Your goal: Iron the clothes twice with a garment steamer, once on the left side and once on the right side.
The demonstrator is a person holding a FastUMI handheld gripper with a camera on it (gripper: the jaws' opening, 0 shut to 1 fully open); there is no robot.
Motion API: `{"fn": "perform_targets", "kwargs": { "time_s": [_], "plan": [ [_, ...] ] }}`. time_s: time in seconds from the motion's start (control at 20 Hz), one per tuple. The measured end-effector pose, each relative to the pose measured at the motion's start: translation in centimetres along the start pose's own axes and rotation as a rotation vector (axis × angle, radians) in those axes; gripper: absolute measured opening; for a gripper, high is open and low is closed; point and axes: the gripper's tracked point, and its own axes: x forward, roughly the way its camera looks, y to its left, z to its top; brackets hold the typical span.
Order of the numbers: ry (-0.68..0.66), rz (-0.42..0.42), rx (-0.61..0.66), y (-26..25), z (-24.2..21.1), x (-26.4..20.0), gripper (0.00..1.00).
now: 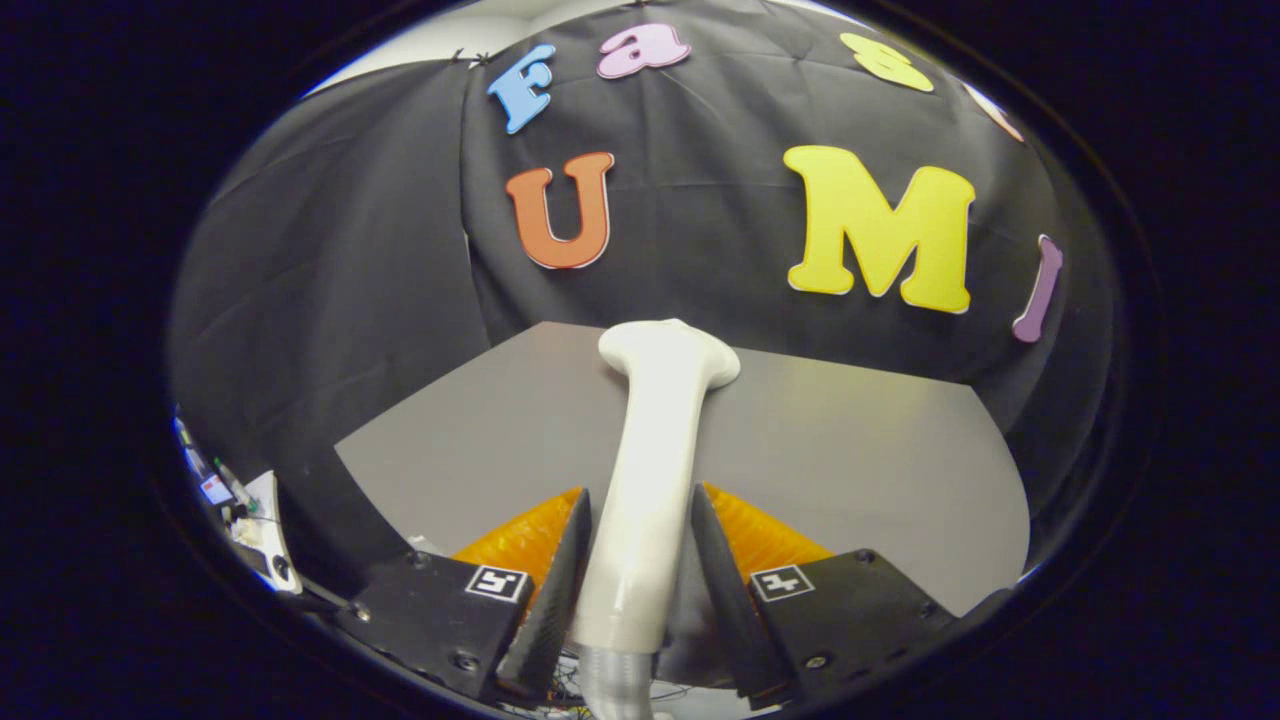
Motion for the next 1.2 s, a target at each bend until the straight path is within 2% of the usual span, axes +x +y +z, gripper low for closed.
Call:
{"fn": "perform_targets", "kwargs": {
  "time_s": [0.2, 0.25, 0.35, 0.45, 0.7, 0.95, 1.2],
  "plan": [
    [-0.008, 0.068, 0.038, 0.8, 0.0, -0.2, 0.54],
    [-0.008, 0.091, 0.065, 1.0, 0.2, -0.4, 0.53],
    [0.000, 0.162, 0.104, 1.9, 0.0, -0.8, 0.44],
    [0.003, 0.177, 0.121, 1.6, 0.0, -1.0, 0.39],
    [-0.073, 0.135, 0.154, -1.4, 1.1, -5.1, 0.38],
    [-0.182, 0.060, 0.183, -5.5, 3.3, -12.8, 0.38],
    [-0.310, -0.041, 0.219, -9.9, 4.8, -22.5, 0.38]
  ]
}}
